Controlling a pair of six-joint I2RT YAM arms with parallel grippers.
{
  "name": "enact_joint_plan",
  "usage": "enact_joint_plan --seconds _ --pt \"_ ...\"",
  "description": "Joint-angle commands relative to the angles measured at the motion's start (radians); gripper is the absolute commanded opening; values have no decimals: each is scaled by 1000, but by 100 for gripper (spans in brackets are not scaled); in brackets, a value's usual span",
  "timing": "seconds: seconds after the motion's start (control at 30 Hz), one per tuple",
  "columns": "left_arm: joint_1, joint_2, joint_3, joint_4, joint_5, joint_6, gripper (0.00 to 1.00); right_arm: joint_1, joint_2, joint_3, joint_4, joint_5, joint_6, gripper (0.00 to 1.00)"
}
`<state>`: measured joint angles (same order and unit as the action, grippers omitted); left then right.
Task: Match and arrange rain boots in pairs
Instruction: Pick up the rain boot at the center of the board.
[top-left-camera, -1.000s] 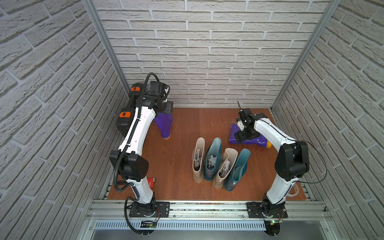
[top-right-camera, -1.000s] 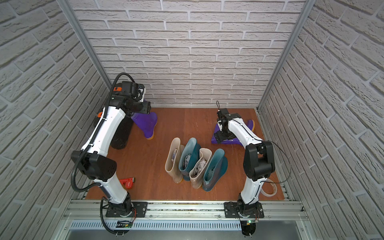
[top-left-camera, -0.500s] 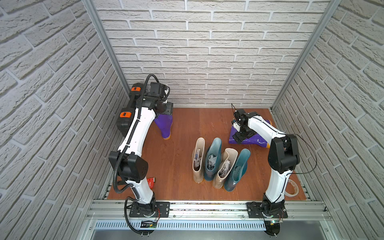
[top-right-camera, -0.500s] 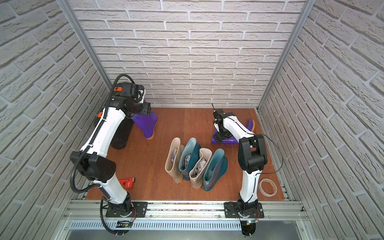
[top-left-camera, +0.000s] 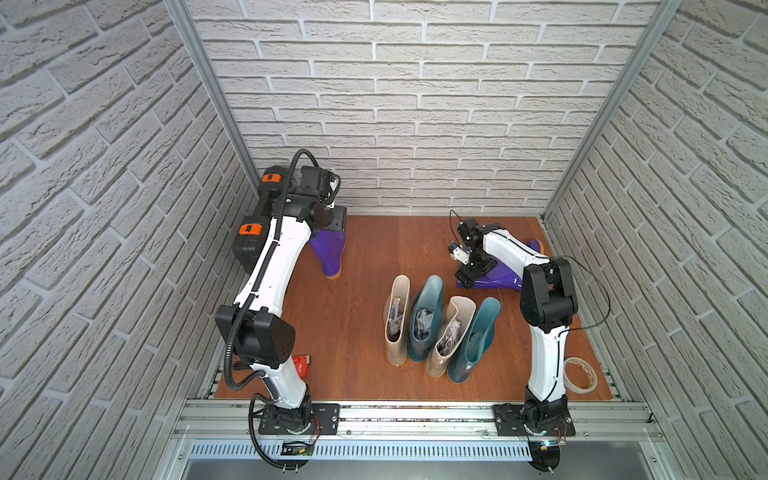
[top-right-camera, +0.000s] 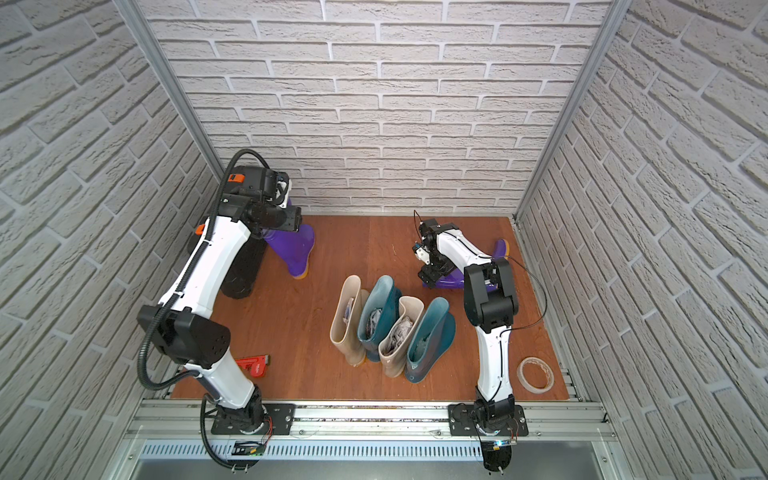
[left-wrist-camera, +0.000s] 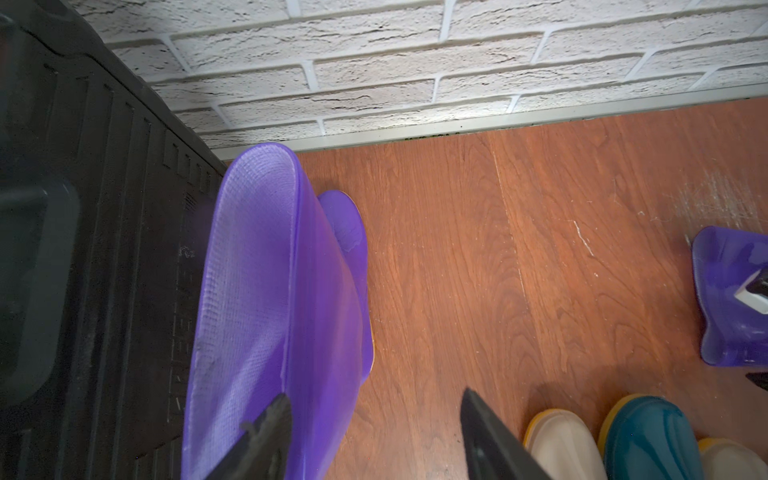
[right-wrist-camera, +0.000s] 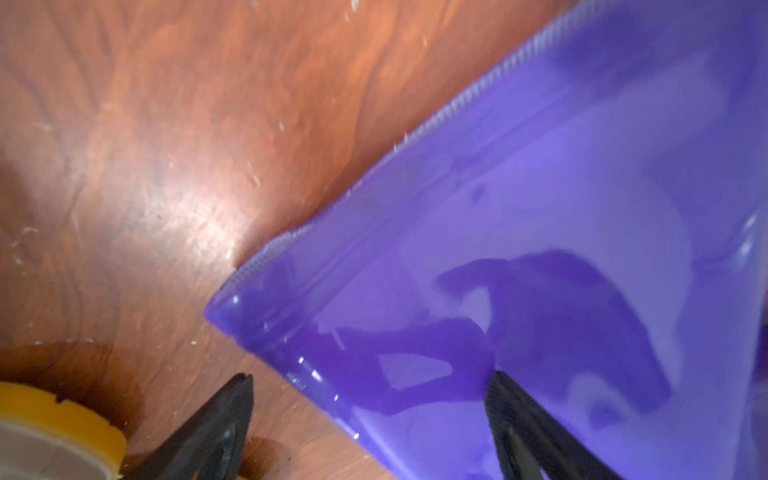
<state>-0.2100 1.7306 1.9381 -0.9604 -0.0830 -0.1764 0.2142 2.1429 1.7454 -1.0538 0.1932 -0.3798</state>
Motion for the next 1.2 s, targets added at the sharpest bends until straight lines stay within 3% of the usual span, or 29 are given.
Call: enact_joint_plan --seconds 0.0,0.3,0.4,0.47,0.5,0.63,0.87,1.17 --pt "-6 -36 -13 29 -6 7 64 8 35 34 -5 8 -42 86" --pt "-5 -37 -15 29 -14 16 58 8 78 41 -6 20 -34 62" --pt "-5 -40 -14 26 -13 14 54 7 80 44 -6 25 -28 44" --pt "-6 -47 -20 28 -13 14 52 6 79 45 -3 31 -23 22" --pt "-7 -50 -23 28 -15 14 52 5 79 45 -3 37 -21 17" --pt "-9 -63 -30 28 -15 13 50 -4 74 57 -8 15 -5 7" --pt "-25 -84 15 13 -13 5 50 -28 -23 105 -5 -36 39 6" --pt "-92 -77 113 -11 36 -59 59 -47 -218 134 38 -68 129 6"
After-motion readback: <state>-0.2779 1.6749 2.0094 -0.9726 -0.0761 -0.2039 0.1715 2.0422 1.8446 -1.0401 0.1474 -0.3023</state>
